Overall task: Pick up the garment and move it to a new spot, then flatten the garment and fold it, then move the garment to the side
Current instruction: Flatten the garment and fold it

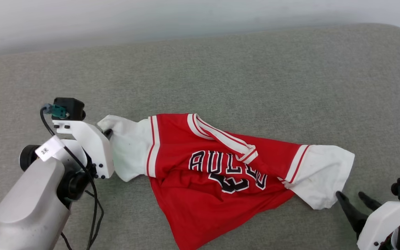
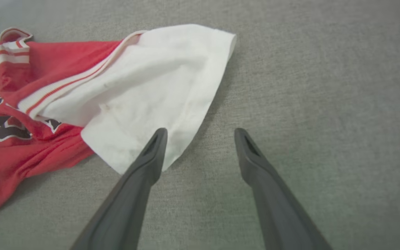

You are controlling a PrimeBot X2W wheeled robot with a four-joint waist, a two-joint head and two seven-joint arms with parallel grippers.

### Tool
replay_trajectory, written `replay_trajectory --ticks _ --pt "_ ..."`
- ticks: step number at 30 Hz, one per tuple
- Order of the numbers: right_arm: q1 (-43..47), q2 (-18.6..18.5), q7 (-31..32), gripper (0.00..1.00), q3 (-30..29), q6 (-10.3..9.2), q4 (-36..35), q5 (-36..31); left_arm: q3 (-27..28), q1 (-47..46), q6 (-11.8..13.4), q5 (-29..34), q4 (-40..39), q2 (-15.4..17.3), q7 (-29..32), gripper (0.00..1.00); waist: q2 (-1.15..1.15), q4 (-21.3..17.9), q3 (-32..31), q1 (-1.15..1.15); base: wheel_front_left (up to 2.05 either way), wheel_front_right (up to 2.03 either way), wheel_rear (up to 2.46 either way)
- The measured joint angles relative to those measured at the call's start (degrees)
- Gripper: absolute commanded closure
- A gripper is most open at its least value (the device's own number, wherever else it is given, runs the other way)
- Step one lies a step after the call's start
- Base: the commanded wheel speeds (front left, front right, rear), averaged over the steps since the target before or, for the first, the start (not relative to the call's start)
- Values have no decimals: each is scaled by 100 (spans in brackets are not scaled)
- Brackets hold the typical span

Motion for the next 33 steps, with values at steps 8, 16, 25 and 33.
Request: replay_trajectory --ticks 8,16,25,33 --pt "-98 -222 1065 0 287 0 -77 283 81 375 316 180 -931 44 -479 100 0 302 19 0 0 0 0" --pt "-289 -285 1792 0 586 0 444 302 54 564 445 220 -1361 26 -597 100 0 536 206 0 0 0 0" --pt "-492 -365 1745 100 652 2 747 463 90 640 461 246 -1408 57 -828 100 0 562 154 0 0 0 0" --pt "-615 -690 1123 100 52 0 154 188 278 576 582 511 -1435 163 -1407 100 0 512 -261 0 0 0 0"
